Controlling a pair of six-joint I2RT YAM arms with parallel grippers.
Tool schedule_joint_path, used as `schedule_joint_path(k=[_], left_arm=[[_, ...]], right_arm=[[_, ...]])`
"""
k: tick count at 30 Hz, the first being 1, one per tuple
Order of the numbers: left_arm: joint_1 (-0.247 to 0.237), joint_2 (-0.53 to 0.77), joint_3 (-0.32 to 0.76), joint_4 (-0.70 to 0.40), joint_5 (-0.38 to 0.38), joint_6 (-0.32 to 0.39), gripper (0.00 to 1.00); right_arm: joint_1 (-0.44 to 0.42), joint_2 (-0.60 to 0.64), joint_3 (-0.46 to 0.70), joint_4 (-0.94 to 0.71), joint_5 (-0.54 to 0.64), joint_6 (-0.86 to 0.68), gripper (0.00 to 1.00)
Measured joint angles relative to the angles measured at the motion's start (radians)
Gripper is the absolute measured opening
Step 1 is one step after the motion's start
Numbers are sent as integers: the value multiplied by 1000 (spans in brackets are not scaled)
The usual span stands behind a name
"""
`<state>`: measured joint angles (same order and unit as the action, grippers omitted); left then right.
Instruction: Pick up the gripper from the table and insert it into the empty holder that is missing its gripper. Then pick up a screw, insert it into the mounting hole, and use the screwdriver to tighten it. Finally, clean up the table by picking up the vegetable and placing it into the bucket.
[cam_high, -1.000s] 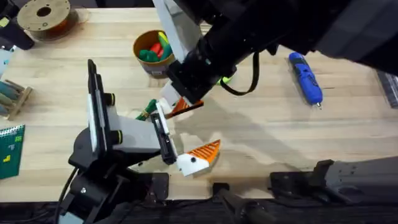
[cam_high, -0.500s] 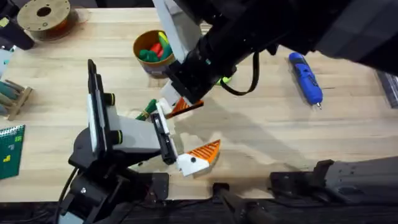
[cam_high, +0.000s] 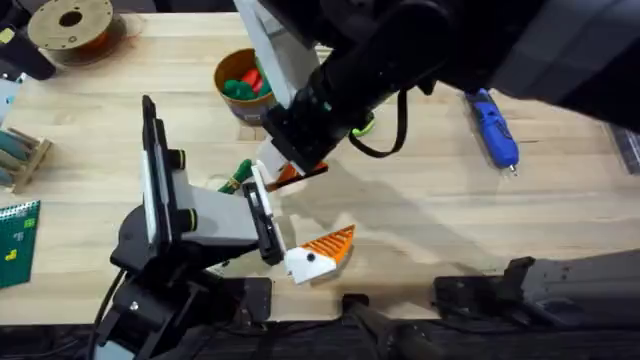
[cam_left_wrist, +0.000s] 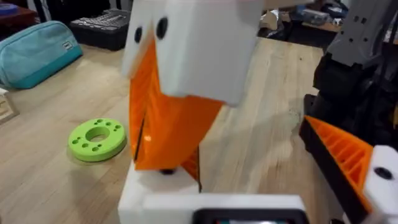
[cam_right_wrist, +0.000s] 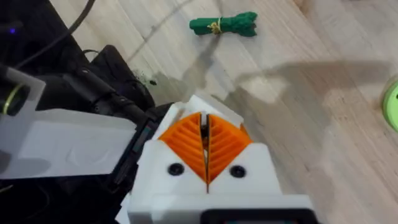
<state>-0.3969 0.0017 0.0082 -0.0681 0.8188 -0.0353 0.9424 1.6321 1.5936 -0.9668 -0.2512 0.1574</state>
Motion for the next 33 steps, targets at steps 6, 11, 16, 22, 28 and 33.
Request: schedule_joint_path(k=[6,11,16,22,28,33], left_arm=[[0,3,0,-1,0,-8,987],[-1,9,0,0,0,-10,987],[-1,9,0,0,0,-2,987],[-1,9,0,0,0,1,987],[-1,9,0,0,0,1,987],[-1,9,0,0,0,1,987]], right_arm=[[3,0,1,-10,-9,3,586],[-4,-14,0,-27,-8,-1,882],[-44,-67,0,-42,3,-12,887],[-90,-145,0,-102,8,-44,887],[-125,-172,0,-171,10,-62,890],[-136,-317,-85,-178,10,-76,890]])
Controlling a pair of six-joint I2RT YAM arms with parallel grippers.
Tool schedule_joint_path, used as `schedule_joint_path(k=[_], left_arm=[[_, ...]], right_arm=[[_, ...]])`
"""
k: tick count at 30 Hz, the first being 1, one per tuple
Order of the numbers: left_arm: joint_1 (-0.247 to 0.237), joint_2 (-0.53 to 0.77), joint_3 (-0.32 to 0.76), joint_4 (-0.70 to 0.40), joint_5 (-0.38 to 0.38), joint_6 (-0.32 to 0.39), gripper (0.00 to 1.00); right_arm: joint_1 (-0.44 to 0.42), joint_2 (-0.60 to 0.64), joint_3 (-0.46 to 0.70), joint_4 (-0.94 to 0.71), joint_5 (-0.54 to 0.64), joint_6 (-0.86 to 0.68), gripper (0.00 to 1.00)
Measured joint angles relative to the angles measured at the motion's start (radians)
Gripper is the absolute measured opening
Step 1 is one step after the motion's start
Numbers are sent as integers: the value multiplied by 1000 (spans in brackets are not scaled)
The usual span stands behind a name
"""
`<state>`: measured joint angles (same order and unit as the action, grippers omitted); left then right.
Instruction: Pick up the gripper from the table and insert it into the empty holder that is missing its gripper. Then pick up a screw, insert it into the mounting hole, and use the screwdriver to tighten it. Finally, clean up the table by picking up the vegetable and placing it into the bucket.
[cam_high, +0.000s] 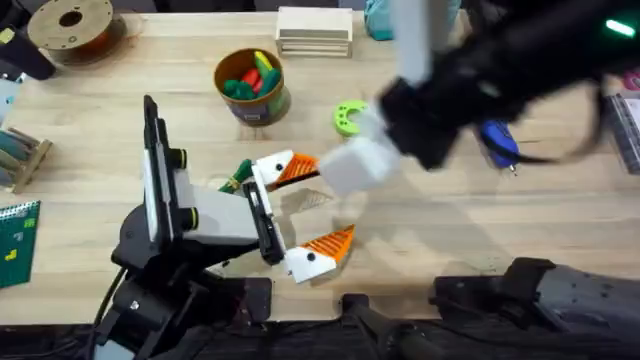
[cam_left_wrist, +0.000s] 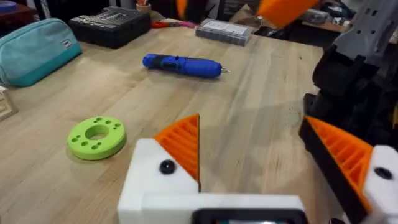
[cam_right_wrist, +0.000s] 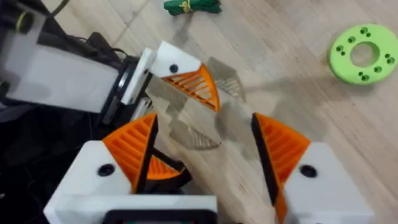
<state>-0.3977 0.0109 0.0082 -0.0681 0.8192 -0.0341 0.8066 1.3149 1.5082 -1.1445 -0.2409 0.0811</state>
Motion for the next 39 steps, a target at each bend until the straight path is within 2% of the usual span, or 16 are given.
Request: schedule_joint_path(k=[4,9,11,13,17,19,20,24,25,39], left_arm=[[0,0,0,0,0,0,987],[0,0,0,0,0,0,987],[0,0,0,0,0,0,987],[0,0,0,4,0,0,993],[0,0,0,4,0,0,971],[0,0,0,4,-1,0,843],[0,0,0,5,-1,1,726],[0,0,0,5,0,3,97],[0,0,0,5,-1,7,23],[0,0,0,4,0,7,7]], right_arm=[[-41,-156,-120,-5,-13,-6,891],[-104,-304,-219,-21,-103,-52,892],[-122,-339,-240,-46,-133,-81,895],[-129,-363,-265,-111,-168,-167,989],[-129,-357,-277,-210,-181,-283,990],[-129,-355,-278,-232,-185,-332,991],[-129,-355,-279,-233,-187,-354,991],[-129,-355,-279,-216,-187,-402,990],[-129,-354,-279,-207,-187,-407,990],[-130,-315,-279,-179,-187,-421,991]])
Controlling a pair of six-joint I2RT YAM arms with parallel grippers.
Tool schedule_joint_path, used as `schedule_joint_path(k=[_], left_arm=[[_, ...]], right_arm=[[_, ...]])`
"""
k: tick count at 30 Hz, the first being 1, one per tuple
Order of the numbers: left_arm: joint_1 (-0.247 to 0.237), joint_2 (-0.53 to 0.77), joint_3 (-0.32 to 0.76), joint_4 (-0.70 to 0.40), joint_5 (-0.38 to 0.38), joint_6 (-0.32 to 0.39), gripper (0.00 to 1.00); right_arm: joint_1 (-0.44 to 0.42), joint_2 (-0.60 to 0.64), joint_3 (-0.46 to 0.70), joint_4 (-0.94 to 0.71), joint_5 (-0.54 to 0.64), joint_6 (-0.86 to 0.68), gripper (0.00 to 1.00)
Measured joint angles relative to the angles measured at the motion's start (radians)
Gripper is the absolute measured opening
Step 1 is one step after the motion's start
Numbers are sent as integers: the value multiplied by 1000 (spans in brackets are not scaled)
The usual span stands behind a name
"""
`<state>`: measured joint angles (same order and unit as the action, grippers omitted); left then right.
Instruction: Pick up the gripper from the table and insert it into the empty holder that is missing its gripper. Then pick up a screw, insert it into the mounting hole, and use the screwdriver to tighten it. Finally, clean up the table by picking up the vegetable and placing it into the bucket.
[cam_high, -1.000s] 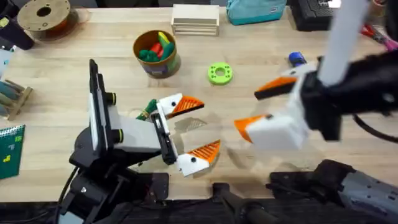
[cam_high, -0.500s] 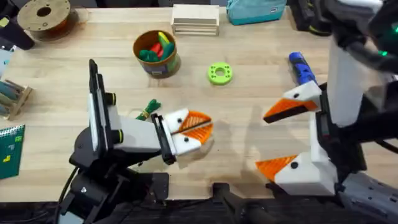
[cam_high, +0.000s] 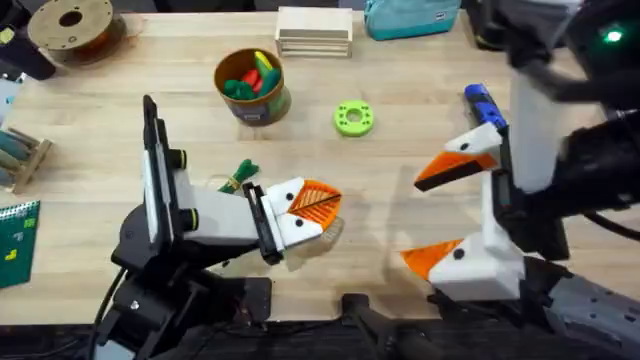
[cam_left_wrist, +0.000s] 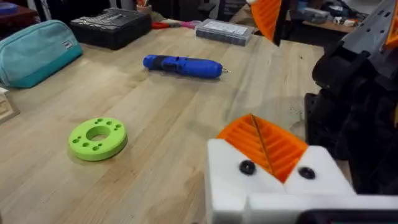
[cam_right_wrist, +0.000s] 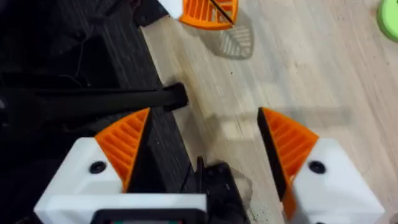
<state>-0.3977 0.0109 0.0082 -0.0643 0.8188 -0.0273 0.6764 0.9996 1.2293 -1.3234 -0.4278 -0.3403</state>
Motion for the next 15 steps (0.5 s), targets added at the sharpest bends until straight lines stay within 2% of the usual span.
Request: schedule_joint_path(k=[5,6,11,12,15], left_arm=[[0,0,0,0,0,0,7],[0,0,0,0,0,0,7],[0,0,0,0,-3,0,7],[0,0,0,0,-3,0,7],[0,0,0,0,-3,0,7]], right_arm=[[-50,30,0,38,35,75,991],[-139,62,0,48,99,110,991],[-314,134,0,112,221,135,991],[-402,170,0,157,318,139,991],[-489,193,0,254,441,138,990]])
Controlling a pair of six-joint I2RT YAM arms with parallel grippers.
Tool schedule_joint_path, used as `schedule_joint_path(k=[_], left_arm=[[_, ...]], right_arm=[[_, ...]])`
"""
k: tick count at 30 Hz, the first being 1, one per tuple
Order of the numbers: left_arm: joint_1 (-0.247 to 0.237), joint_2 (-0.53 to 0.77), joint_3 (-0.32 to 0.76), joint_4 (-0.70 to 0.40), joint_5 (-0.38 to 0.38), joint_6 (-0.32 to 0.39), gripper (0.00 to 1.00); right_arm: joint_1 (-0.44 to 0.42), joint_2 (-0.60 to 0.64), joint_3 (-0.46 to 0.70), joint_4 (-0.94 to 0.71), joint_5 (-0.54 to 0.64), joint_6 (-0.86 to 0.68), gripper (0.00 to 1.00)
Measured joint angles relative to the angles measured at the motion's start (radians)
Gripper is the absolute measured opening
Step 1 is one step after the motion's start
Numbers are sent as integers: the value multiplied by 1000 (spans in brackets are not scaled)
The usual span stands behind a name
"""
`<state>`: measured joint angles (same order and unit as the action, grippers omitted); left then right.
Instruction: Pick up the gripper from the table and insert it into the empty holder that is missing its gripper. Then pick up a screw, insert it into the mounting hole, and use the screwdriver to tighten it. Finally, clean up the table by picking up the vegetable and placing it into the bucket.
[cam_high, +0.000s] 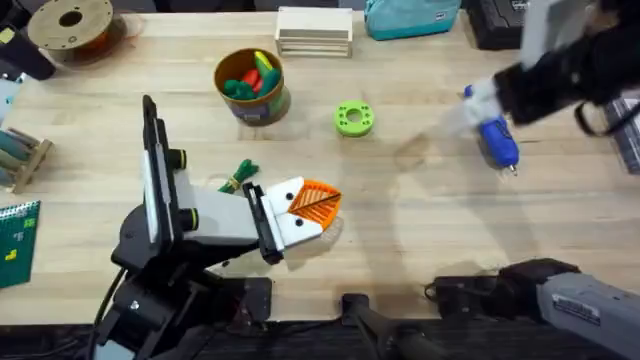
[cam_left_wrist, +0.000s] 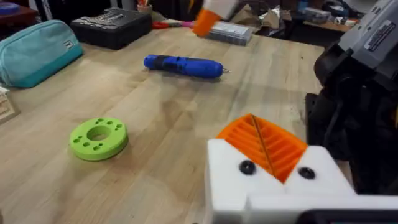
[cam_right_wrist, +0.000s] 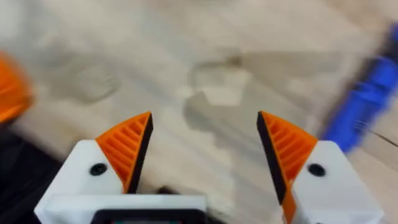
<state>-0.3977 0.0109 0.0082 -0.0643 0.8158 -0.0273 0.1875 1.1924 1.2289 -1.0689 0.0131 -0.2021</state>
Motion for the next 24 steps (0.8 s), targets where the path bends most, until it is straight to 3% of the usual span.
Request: schedule_joint_path(k=[2,3,4,12,13,24], left_arm=[[0,0,0,0,0,0,6],[0,0,0,0,0,0,6],[0,0,0,0,0,0,6],[0,0,0,0,0,0,6],[0,0,0,0,0,0,6],[0,0,0,0,0,0,6]], right_arm=[[-65,15,0,77,51,-16,990],[-170,51,0,142,51,-73,991],[-207,71,0,158,32,-97,991],[-426,306,0,216,-59,-253,991],[-454,392,0,217,-64,-329,991],[-452,592,0,388,-79,-438,987]])
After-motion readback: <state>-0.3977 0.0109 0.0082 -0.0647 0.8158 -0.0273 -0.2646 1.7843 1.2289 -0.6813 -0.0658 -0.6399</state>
